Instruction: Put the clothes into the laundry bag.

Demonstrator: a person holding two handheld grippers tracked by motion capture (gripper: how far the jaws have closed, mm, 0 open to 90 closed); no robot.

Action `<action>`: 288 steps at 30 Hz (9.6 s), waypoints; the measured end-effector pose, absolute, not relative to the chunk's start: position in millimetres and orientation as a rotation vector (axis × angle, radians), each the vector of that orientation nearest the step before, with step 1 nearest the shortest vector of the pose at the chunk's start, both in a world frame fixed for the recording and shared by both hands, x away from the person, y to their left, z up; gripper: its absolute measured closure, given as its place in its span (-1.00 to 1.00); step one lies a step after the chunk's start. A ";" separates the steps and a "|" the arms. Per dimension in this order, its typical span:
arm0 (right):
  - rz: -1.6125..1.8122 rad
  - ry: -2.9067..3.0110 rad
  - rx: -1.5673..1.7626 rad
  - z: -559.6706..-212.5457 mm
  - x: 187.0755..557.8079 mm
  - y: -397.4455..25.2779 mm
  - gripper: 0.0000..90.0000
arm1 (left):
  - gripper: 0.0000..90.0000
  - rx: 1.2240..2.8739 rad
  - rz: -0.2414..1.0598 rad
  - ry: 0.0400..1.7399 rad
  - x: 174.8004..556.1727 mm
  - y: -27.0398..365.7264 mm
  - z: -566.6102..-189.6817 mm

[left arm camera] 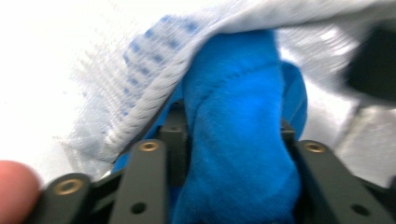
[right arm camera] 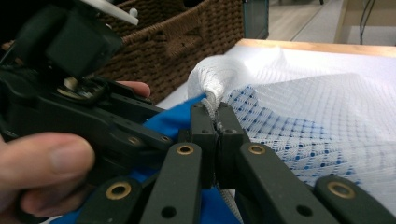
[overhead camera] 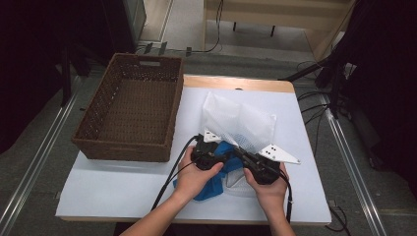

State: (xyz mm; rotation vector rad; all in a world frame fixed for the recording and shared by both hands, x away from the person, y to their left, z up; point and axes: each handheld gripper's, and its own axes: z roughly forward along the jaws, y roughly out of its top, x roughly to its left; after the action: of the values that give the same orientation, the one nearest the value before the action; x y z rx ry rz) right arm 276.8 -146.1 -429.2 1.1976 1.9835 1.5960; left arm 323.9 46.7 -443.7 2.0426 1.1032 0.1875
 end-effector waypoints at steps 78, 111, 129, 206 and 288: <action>1.617 1.941 1.241 -428.0 276.8 -151.6 1.00 | -0.18 1.998 0.065 1.028 317.3 52.3 -452.5; 1.622 1.948 1.293 -434.5 279.5 -150.9 1.00 | 0.02 2.013 0.240 1.032 320.4 40.9 -460.5; 1.603 1.935 1.330 -440.0 283.2 -155.1 1.00 | 0.49 2.220 0.316 0.989 285.9 29.9 -465.0; 1.597 1.868 1.402 -441.7 287.7 -170.4 1.00 | -0.04 2.022 0.254 0.953 315.9 31.2 -457.7; 1.616 1.883 1.384 -441.1 284.7 -162.7 1.00 | 0.92 1.960 0.217 1.155 363.2 1.8 -472.2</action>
State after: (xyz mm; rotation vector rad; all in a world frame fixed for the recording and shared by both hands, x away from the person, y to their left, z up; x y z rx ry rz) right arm 284.7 -162.7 -441.1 1.3844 1.8825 1.6160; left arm 363.2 1.8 -472.2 1.9598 1.1553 0.2171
